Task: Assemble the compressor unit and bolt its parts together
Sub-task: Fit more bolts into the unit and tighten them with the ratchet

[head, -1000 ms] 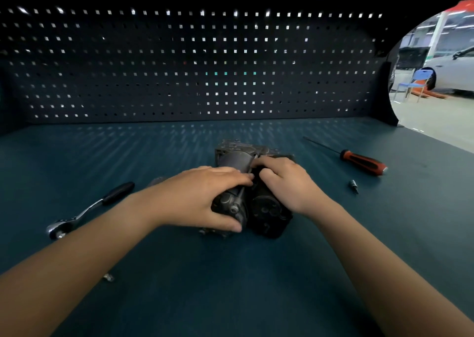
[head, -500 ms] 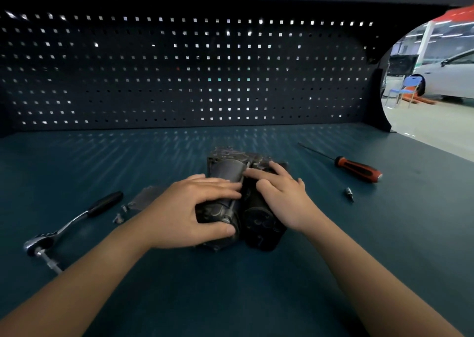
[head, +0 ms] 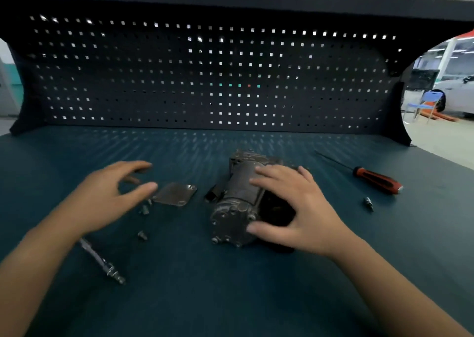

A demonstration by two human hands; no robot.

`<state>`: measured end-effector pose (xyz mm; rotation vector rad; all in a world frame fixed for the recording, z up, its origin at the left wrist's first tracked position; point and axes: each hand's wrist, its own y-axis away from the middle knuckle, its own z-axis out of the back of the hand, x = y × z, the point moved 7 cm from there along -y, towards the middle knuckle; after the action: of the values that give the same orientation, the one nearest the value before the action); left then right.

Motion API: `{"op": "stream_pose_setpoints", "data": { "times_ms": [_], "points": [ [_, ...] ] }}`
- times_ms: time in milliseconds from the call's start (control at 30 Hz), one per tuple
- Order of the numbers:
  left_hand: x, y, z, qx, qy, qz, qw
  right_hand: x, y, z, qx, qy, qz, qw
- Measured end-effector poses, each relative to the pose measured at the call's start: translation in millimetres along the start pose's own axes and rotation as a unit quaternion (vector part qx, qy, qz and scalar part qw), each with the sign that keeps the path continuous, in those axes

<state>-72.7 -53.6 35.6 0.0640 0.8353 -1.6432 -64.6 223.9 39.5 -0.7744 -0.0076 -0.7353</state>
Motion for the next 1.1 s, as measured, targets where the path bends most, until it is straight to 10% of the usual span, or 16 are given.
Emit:
{"op": "stream_pose_setpoints", "data": {
  "times_ms": [233, 367, 567, 733, 1100],
  "points": [
    [90, 18, 32, -0.048, -0.07, 0.224, 0.971, 4, 0, -11, 0.004, 0.082, 0.037, 0.996],
    [63, 50, 34, -0.071, -0.069, 0.173, 0.98, 1, 0, -12, 0.003, 0.107, 0.021, 0.994],
    [12, 107, -4, 0.13, -0.099, 0.063, 0.985, 0, -1, -13, -0.002, 0.108, 0.004, 0.994],
    [10, 109, 1, 0.102, -0.206, 0.12, 0.966, 0, 1, -10, -0.012, 0.104, 0.0, 0.995],
    [58, 133, 26, -0.075, 0.167, 0.308, 0.934, -6, 3, -5, 0.017, 0.02, -0.025, 0.999]
  ]
}}
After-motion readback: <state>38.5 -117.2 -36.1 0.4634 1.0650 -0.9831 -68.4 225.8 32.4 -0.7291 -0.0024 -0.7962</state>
